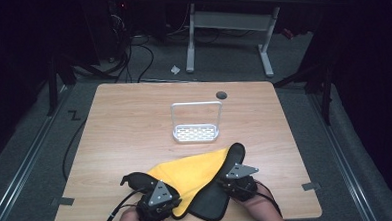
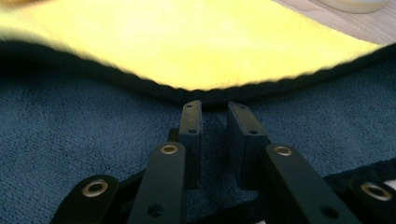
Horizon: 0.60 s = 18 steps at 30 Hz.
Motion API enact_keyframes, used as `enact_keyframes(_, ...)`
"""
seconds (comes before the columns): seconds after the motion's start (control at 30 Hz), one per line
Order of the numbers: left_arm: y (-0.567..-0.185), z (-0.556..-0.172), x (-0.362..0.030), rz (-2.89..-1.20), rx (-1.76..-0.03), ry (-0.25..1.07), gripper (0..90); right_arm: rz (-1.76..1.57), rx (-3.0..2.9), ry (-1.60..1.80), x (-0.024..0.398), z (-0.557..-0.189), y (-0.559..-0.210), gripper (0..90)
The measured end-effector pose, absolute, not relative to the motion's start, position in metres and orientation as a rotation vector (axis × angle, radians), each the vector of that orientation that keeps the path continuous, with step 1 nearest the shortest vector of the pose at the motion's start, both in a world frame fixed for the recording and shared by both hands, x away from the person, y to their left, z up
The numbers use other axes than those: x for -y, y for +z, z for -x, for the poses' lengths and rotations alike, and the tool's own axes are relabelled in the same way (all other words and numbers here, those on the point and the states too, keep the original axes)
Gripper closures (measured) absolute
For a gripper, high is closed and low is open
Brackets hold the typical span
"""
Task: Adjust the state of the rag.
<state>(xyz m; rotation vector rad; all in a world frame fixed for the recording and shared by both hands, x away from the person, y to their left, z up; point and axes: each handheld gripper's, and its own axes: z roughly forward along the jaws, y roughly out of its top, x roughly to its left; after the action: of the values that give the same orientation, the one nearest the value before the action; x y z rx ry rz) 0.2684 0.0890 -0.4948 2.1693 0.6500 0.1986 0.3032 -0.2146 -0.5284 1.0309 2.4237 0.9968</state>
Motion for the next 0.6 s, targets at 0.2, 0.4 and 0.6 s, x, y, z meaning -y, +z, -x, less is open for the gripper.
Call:
enact_keyframes(0.2, -0.462, -0.28, -0.132, -1.903, -0.764, 0.204, 83.6, -1.03, -2.427, 1.0, 0.215, -0.304, -0.528, 77.0)
enact_keyframes(0.4, -0.443, -0.281, -0.159, -1.778, -0.811, 0.212, 83.7, -1.041, -2.426, 0.99, 0.218, -0.305, -0.528, 77.1)
enact_keyframes(0.6, -0.441, -0.303, -0.176, -1.703, -0.907, 0.273, 82.9, -1.061, -2.409, 0.986, 0.225, -0.306, -0.528, 77.3)
